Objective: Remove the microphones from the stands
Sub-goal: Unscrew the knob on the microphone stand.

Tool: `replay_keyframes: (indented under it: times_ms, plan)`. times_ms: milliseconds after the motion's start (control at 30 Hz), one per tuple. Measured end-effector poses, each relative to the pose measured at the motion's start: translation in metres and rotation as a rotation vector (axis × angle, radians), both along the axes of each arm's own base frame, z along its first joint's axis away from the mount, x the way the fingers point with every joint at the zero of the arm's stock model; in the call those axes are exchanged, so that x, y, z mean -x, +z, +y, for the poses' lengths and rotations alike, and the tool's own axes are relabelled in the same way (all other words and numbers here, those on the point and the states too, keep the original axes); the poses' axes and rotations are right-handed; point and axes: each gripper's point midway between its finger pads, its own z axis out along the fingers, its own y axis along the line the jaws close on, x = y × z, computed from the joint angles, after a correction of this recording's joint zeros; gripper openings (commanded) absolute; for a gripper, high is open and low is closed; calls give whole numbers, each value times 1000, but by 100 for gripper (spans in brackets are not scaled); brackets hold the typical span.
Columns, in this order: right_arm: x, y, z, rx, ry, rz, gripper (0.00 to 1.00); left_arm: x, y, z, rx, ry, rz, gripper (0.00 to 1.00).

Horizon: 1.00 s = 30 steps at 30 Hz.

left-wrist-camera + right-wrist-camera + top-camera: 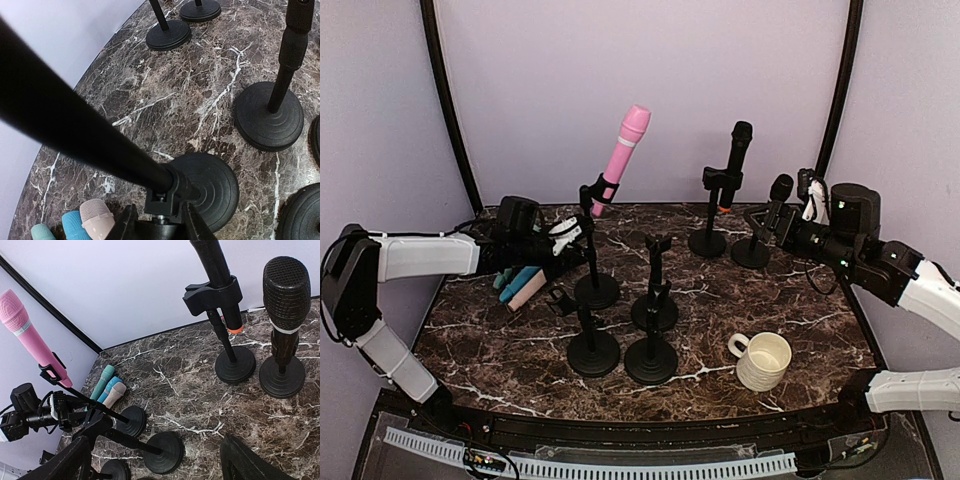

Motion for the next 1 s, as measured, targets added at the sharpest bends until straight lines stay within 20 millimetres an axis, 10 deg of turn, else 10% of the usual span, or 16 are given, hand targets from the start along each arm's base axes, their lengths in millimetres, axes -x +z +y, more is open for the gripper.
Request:
replay_keyframes:
  times_ms: [467,733,1000]
  plan:
    - [0,-3,1,1,2,8,90,2,0,-1,116,-13,149,22]
    - [0,-6,0,4,3,13,90,5,-1,-2,137,-22,182,57]
    - [1,-10,0,7,3,18,90,26,-15,9,131,-2,205,68]
